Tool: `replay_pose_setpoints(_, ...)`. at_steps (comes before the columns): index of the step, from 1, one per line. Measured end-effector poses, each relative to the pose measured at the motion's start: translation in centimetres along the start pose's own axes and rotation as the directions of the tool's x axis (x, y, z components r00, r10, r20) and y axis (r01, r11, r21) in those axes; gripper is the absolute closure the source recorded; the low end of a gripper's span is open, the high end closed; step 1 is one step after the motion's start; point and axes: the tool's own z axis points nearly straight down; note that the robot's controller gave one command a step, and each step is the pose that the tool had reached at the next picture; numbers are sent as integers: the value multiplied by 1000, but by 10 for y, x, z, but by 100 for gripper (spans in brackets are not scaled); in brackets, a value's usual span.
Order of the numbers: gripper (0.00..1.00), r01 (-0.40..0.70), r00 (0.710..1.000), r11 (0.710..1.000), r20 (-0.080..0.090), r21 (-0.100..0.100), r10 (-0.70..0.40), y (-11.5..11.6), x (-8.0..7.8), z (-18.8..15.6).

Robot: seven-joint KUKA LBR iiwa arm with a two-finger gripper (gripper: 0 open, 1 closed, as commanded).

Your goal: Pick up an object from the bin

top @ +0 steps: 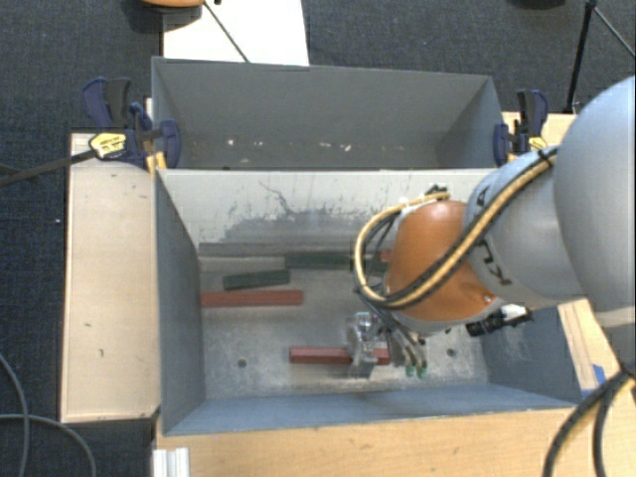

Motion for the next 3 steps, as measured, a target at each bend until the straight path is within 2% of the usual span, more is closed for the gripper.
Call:
replay_pose_setpoints(2, 100, 1, 1000, 1000, -2, 0, -1, 0, -1, -2)
replay_pose_setpoints(3, 100, 145, 989, 989, 0, 1, -145, 0, -16, -46)
